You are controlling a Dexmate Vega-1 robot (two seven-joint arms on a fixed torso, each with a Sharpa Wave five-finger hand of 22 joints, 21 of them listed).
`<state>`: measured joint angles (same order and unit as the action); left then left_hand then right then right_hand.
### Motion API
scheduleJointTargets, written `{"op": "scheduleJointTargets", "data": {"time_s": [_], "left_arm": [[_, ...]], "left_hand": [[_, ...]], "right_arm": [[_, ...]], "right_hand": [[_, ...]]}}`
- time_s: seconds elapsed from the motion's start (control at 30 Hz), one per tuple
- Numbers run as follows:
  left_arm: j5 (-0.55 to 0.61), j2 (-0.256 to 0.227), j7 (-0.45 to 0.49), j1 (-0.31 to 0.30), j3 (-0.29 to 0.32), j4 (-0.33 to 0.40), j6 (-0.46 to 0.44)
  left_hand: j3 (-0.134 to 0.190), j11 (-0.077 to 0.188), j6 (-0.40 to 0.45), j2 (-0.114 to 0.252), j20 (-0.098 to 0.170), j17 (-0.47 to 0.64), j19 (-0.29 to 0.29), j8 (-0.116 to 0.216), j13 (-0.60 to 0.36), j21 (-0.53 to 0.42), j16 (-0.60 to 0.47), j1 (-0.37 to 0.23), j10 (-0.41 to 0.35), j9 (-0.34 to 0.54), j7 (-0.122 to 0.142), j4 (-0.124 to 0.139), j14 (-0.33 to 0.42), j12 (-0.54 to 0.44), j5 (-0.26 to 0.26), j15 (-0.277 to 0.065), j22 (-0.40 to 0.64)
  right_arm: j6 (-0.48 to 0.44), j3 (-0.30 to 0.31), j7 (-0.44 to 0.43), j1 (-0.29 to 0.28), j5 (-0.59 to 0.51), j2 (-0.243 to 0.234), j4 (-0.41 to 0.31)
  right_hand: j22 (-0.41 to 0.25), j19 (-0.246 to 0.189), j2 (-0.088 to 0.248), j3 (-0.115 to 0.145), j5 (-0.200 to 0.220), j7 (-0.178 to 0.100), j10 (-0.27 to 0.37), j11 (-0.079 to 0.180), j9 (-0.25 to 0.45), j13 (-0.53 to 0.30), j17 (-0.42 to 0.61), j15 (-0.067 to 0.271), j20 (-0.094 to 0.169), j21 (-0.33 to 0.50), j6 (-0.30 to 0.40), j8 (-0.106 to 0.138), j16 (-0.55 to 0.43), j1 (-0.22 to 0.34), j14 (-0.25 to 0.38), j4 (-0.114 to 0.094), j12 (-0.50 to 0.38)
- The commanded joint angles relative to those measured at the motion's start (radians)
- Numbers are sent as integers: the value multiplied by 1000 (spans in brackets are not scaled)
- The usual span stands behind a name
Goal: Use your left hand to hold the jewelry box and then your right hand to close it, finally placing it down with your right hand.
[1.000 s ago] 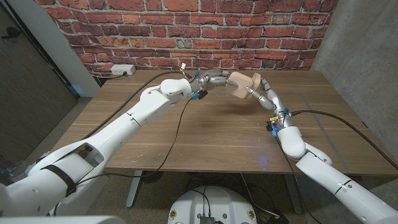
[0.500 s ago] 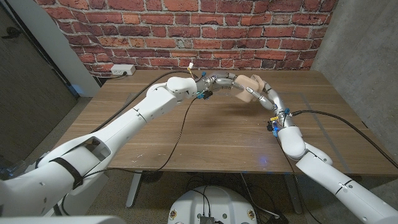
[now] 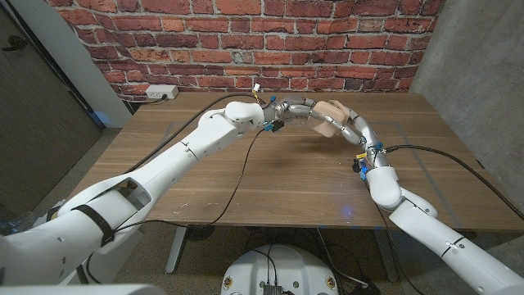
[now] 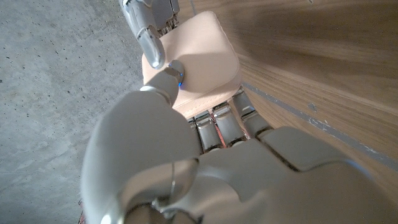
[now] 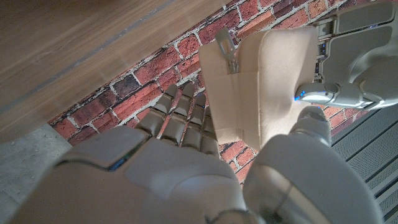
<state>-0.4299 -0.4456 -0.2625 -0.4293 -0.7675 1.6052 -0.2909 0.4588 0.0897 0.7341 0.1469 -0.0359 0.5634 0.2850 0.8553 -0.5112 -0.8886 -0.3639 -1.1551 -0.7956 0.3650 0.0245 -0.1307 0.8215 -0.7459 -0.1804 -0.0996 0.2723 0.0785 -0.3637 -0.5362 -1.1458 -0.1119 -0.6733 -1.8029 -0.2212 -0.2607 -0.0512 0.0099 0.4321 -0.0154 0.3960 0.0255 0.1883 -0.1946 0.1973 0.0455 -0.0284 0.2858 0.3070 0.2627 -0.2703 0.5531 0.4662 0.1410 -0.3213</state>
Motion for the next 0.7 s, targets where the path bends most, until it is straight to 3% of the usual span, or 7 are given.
{"op": "scheduleJointTargets", "data": {"time_s": [0.03,0.27,0.47,0.57,0.6,0.7], "left_arm": [[11,14,7,1,-8,-7,15],[25,9,10,0,-12,-3,21],[49,-2,29,-6,-12,16,28],[67,-11,45,-12,-12,33,31],[70,-14,45,-13,-11,35,34],[81,-22,48,-17,-10,44,40]], "left_hand": [[10,3,66,4,2,5,-4,1,-2,-10,-8,5,0,2,-63,1,-4,4,-8,-44,3],[12,9,62,6,0,8,-10,-4,-6,-19,-5,10,7,0,-52,5,-13,7,-8,-46,3],[15,19,51,9,0,10,-15,-16,-5,-30,-2,19,11,-10,-32,12,-18,13,-7,-52,3],[17,20,48,10,0,11,-17,-21,-5,-35,-1,22,16,-15,-27,14,-18,16,-7,-53,2],[19,21,45,11,1,11,-19,-24,-4,-38,-1,23,17,-18,-23,15,-19,18,-7,-53,2],[21,27,24,3,2,10,-21,-36,3,-45,3,24,25,-25,-18,12,-22,28,-6,-55,1]], "right_arm": [[-45,-4,-53,-8,-38,11,-17],[-34,-8,-52,-1,-34,13,-10],[-31,-12,-66,3,-42,21,-8],[-11,-11,-79,4,-42,30,1],[-9,-11,-79,4,-40,31,2],[-5,-10,-77,5,-37,31,3]], "right_hand": [[-7,-22,14,2,9,-14,42,13,4,-2,7,97,6,13,38,8,-12,31,41,3,-13],[-16,-33,80,6,9,-28,137,12,4,-3,20,106,9,27,134,26,-25,36,89,-24,-37],[-22,-40,131,20,1,-71,222,30,3,-2,20,124,20,38,223,42,-24,76,117,-23,-57],[-25,-51,157,31,-7,-75,282,37,3,-2,18,129,25,47,272,50,-28,108,149,-16,-72],[-27,-58,168,35,-14,-71,315,24,4,-2,18,126,20,53,306,58,-29,118,162,-15,-80],[-28,-63,173,34,-30,-65,360,21,4,-2,16,124,13,59,352,66,-26,126,177,-16,-91]]}}
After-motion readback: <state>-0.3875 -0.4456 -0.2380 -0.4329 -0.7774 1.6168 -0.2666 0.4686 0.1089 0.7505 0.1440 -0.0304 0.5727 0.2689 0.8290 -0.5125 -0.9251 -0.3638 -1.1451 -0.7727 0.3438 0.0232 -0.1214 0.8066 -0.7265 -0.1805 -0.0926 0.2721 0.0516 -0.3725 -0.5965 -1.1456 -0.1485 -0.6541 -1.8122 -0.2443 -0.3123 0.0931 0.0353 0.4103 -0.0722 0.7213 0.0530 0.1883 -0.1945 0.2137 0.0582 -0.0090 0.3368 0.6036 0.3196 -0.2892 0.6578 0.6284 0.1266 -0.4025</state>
